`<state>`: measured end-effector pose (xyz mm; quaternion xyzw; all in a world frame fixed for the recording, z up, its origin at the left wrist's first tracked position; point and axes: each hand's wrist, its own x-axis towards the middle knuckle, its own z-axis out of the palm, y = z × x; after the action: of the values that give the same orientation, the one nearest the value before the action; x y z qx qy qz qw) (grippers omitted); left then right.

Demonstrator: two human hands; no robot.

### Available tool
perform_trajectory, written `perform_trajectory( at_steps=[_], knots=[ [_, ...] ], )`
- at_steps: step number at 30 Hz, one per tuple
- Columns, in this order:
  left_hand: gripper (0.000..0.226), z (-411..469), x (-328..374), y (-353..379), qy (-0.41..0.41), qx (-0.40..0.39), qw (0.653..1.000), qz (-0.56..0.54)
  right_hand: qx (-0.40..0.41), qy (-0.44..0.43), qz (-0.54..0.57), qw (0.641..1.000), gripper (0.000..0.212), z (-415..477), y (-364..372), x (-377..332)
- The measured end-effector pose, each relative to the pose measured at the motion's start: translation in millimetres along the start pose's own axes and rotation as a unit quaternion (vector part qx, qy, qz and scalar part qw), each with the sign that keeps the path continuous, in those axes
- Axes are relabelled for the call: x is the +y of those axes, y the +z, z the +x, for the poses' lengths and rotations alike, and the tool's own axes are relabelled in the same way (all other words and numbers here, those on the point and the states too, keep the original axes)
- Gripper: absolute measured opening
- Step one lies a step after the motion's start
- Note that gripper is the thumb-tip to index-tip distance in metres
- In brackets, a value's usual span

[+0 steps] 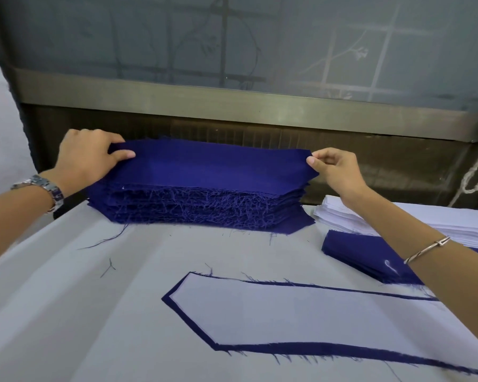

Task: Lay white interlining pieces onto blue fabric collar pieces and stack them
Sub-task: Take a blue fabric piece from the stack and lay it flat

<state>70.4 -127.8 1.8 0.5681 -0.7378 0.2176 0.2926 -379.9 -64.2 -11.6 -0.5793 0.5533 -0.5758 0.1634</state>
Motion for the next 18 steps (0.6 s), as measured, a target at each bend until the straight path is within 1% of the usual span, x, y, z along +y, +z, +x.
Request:
perform_trajectory(
  at_steps=[2,4,6,10,13,15,18],
  knots=[
    [0.045,0.7,-2.2,-7.4,-0.004,0.029,0.999,-0.018,0.003,0.005,0.003,1.0,0.014,1.4,-9.5,-5.7],
    [0.045,1.9,0.4,-16.5,-0.008,0.051,0.997,-0.054,0.006,0.015,0.02,1.0,0.015,2.1,-22.4,-11.4],
    [0.042,2.9,6.5,-26.0,-0.02,0.051,0.992,-0.111,0.008,0.013,0.021,1.0,0.016,1.3,-38.8,-15.8],
    [0.032,-1.6,29.7,-41.2,-0.062,-0.034,0.964,-0.257,-0.021,0.029,0.003,0.999,0.008,-7.5,-83.3,-19.5],
    [0.022,-17.0,52.3,-46.6,-0.109,-0.136,0.922,-0.347,-0.055,0.043,-0.018,0.997,0.003,-21.0,-123.7,-14.5],
    [0.026,-28.7,67.3,-45.8,-0.133,-0.203,0.892,-0.38,-0.077,0.057,-0.049,0.994,0.01,-31.7,-151.2,-7.0],
    [0.027,-41.4,85.6,-35.3,-0.145,-0.26,0.877,-0.377,-0.12,0.105,-0.07,0.985,0.024,-48.8,-190.0,13.5]
  ],
)
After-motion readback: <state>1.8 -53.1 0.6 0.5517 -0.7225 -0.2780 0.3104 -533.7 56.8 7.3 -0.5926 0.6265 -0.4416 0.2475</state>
